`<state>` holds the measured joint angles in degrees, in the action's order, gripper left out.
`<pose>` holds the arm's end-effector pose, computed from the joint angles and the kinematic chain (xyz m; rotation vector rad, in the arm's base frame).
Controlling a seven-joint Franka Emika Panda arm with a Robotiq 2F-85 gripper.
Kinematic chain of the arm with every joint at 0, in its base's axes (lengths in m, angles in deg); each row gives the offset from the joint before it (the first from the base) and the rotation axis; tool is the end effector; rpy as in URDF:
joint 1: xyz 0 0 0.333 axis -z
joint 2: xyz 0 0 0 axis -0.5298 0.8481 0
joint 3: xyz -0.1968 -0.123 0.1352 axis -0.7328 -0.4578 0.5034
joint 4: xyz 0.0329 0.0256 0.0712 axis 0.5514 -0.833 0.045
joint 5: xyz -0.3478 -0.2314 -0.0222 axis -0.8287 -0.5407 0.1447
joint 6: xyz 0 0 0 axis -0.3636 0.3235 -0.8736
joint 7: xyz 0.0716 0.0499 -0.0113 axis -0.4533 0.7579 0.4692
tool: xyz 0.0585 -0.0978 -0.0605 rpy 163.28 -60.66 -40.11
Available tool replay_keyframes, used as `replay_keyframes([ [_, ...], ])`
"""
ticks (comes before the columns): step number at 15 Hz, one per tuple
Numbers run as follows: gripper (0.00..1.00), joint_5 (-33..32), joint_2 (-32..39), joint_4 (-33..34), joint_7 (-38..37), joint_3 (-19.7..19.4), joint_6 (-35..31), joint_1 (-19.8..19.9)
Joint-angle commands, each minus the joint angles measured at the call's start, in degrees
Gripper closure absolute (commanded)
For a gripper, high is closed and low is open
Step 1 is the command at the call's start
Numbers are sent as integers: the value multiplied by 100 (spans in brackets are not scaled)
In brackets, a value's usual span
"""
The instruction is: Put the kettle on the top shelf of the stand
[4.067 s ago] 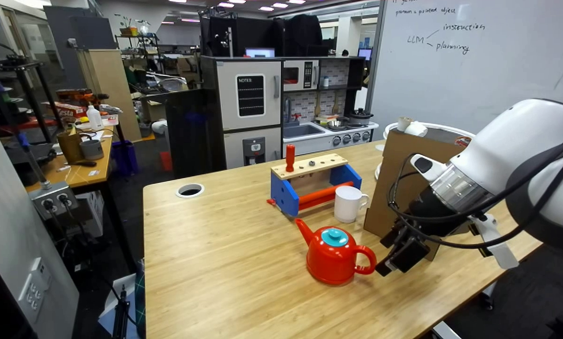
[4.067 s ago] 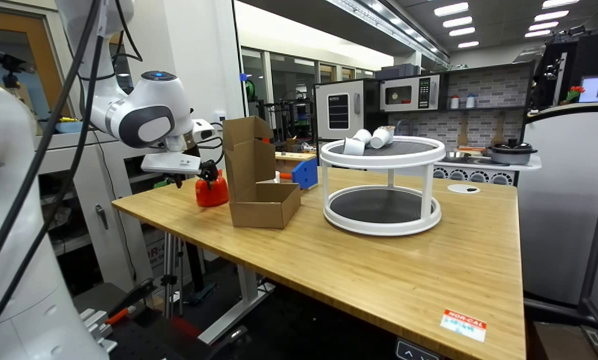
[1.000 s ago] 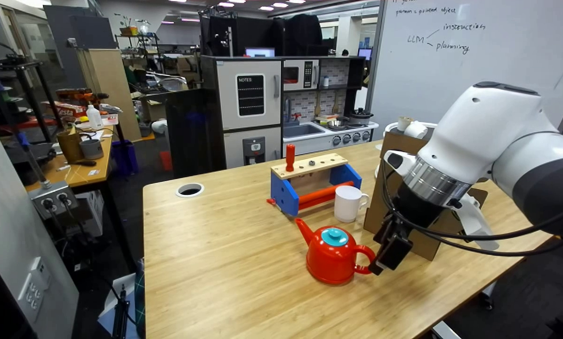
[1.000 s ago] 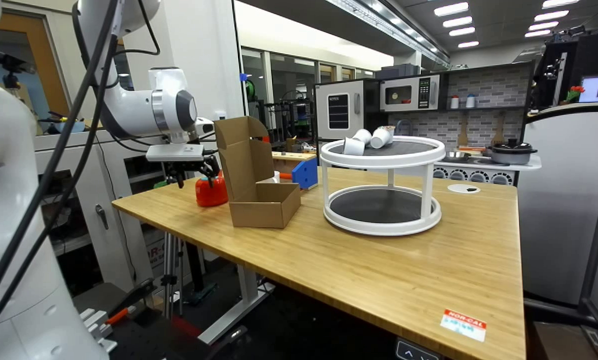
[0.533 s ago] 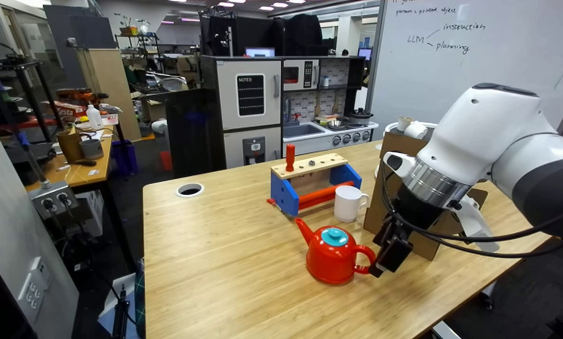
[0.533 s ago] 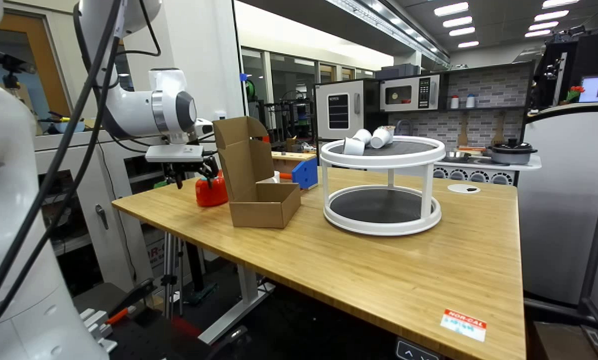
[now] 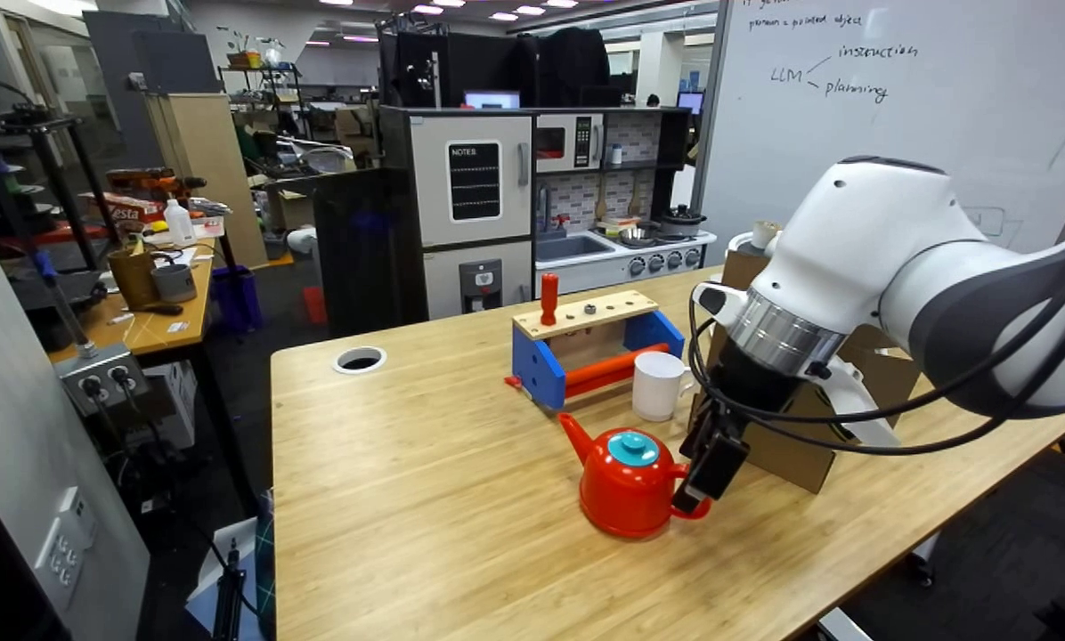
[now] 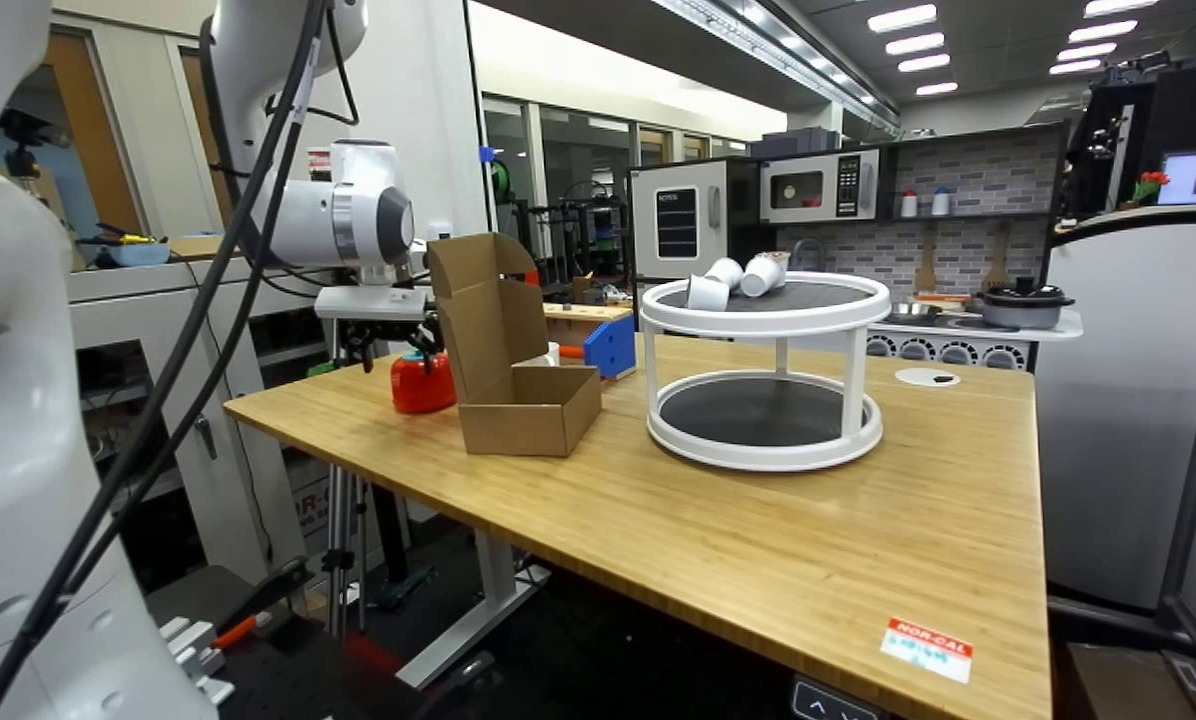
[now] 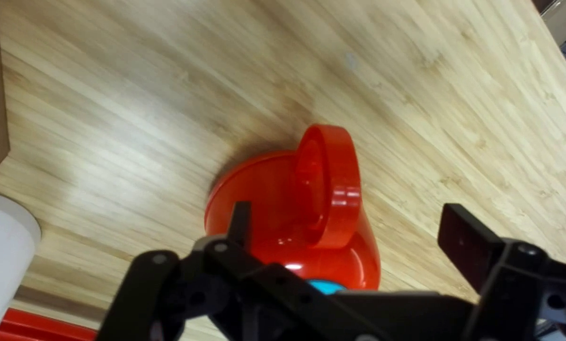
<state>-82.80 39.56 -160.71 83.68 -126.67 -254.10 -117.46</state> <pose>0.4510 0.2781 0.1751 -2.7447 -0.9465 -0.4054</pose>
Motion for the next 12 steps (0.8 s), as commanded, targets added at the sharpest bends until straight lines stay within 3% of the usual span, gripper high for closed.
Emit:
replay_keyframes([
  [1,0,-187,-197,193,118,-111,338,3],
  [12,0,-97,-302,169,108,-177,342,7],
])
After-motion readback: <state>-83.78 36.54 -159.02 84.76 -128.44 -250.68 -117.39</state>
